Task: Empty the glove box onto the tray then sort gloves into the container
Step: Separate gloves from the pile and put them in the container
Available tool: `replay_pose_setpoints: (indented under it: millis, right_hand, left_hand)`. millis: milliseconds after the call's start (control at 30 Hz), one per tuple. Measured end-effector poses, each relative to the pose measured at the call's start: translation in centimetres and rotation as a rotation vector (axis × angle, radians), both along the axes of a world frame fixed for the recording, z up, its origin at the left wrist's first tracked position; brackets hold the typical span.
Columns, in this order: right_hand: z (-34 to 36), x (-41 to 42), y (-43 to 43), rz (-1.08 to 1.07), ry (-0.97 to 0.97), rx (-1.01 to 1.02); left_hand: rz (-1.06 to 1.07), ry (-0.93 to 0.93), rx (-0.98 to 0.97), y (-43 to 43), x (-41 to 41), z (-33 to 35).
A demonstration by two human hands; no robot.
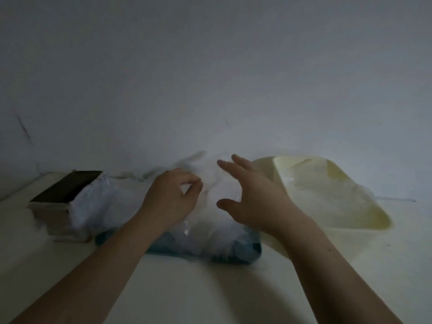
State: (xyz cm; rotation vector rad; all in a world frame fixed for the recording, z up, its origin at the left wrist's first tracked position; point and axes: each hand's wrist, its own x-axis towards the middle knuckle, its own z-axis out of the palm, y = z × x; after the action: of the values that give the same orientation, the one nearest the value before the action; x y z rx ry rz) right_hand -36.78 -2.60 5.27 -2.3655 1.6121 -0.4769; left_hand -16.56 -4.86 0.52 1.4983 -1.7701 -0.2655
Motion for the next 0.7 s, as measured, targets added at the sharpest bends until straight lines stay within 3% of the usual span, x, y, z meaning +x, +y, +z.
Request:
replay_pose_setpoints:
  millis: [67, 200, 400, 467, 567, 600, 700]
  right_hand:
    - [-1.2, 0.2, -0.5, 0.021, -0.106, -0.077]
    - [-1.4, 0.5, -1.6, 0.147, -0.081, -0.21]
    - [-1.5, 0.2, -2.0, 0.206, -0.48, -0.101]
    - [-1.5, -0.1, -2.1, 0.192, -0.633, -0.08]
    - [-1.6, -0.2, -2.2, 0.079, -0.902, 0.031]
    - [-1.8, -0.2, -2.3, 0.042, -0.974, 0.093]
    - [-2.5, 0.3, -2.2, 0.009, -1.093, 0.262]
  left_hand:
    - [-0.009, 0.174, 0.071, 1.1, 0.3, 1.3]
    - [-0.123, 0.349, 0.289, 2.2, 1.1, 2.6]
    - [-0.344, 0.471, 0.524, 2.3, 2.0, 2.1]
    - [-0.339, 0.659, 0.467, 1.8, 1.8, 2.0]
    - [-0.365, 1.088, 0.48, 1.8, 1.3, 2.4]
    - [-0.386, 1.131, 0.511, 1.9, 1.3, 2.1]
    - [-0.414, 0.986, 0.545, 2.6, 0.9, 0.9]
